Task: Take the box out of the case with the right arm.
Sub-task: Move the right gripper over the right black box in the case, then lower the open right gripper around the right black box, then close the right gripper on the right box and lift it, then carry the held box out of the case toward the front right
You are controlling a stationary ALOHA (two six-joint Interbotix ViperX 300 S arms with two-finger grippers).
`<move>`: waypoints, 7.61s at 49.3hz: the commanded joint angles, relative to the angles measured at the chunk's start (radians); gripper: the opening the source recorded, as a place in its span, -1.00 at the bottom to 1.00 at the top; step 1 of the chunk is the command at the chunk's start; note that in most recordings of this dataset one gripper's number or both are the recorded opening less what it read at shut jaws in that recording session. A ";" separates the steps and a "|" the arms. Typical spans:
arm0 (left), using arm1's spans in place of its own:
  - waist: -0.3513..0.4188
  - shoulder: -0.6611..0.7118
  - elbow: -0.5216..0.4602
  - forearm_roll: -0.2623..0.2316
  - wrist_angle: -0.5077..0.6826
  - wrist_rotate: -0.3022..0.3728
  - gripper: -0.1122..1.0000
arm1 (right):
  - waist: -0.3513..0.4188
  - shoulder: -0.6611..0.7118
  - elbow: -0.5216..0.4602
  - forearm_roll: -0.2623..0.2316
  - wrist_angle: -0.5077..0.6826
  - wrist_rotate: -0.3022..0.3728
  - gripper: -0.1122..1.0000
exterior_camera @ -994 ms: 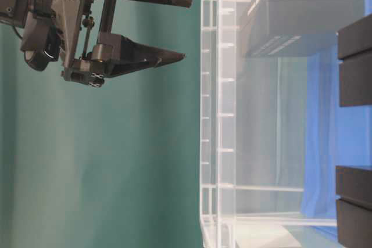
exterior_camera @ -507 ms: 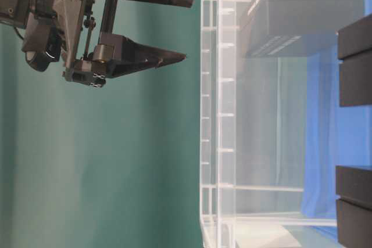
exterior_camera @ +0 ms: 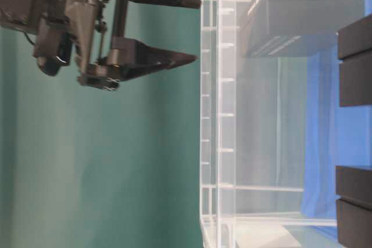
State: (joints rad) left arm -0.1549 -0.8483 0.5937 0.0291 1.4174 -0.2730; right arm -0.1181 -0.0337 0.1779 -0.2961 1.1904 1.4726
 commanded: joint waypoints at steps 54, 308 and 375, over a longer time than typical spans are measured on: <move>-0.003 0.005 0.009 0.002 -0.021 0.000 -0.80 | -0.032 0.118 0.114 -0.017 -0.184 0.074 0.88; -0.003 0.002 0.009 0.002 -0.021 0.000 -0.80 | 0.222 -0.055 -0.356 -0.172 0.388 0.095 0.36; -0.005 0.009 0.008 0.002 -0.026 -0.002 -0.80 | 0.663 0.074 -0.558 -0.098 0.715 0.541 0.36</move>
State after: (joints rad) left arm -0.1549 -0.8437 0.6136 0.0291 1.3990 -0.2730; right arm 0.5415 0.0537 -0.3574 -0.3896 1.9021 2.0126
